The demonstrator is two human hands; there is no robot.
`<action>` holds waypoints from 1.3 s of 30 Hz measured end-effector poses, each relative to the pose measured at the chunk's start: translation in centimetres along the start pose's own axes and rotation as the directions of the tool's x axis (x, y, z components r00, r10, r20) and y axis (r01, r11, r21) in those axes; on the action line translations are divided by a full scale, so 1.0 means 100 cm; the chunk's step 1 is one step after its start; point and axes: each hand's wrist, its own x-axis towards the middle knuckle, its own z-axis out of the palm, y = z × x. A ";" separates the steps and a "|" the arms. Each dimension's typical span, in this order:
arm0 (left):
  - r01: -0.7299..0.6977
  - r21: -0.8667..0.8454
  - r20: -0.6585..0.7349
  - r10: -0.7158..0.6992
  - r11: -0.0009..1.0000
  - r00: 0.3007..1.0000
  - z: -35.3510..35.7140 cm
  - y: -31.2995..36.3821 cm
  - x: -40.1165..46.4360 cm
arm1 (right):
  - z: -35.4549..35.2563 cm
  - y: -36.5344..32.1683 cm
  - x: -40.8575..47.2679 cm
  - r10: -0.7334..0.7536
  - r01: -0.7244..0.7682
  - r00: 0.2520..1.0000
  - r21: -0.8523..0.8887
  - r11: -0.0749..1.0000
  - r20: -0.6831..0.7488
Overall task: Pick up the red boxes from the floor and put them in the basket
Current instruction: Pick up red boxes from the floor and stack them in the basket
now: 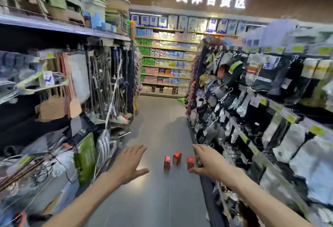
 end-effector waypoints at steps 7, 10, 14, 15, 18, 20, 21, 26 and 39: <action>-0.007 -0.049 0.006 0.007 0.999 1.000 0.033 -0.076 0.167 | 0.015 0.073 0.147 0.044 -0.044 0.999 -0.012 0.999 -0.011; -0.026 -0.065 0.008 0.026 0.998 1.000 0.058 -0.102 0.235 | 0.034 0.110 0.208 0.064 -0.064 0.998 -0.008 0.998 -0.011; -0.038 -0.074 0.014 0.039 0.997 0.999 0.100 -0.139 0.334 | 0.067 0.167 0.301 0.081 -0.081 0.996 -0.002 0.997 0.023; -0.036 -0.074 0.017 0.037 0.997 0.999 0.110 -0.148 0.359 | 0.074 0.183 0.326 0.088 -0.089 0.996 0.007 0.996 0.025; -0.030 -0.075 0.059 0.034 0.997 0.998 0.137 -0.173 0.436 | 0.094 0.231 0.400 0.084 -0.085 0.996 0.043 0.996 0.024; -0.030 -0.074 0.081 0.036 0.997 0.996 0.154 -0.192 0.489 | 0.105 0.260 0.448 0.076 -0.077 0.997 0.051 0.996 0.023; -0.022 -0.078 0.083 0.028 0.997 0.996 0.162 -0.202 0.513 | 0.112 0.273 0.472 0.074 -0.076 0.997 0.057 0.995 0.030; 0.028 -0.119 0.099 -0.016 0.993 0.995 0.204 -0.237 0.621 | 0.152 0.337 0.583 0.019 -0.021 0.996 0.018 1.000 0.092; 0.126 -0.242 0.191 -0.080 0.962 0.978 0.430 -0.372 0.881 | 0.358 0.481 0.852 -0.063 0.057 0.981 0.035 0.998 0.186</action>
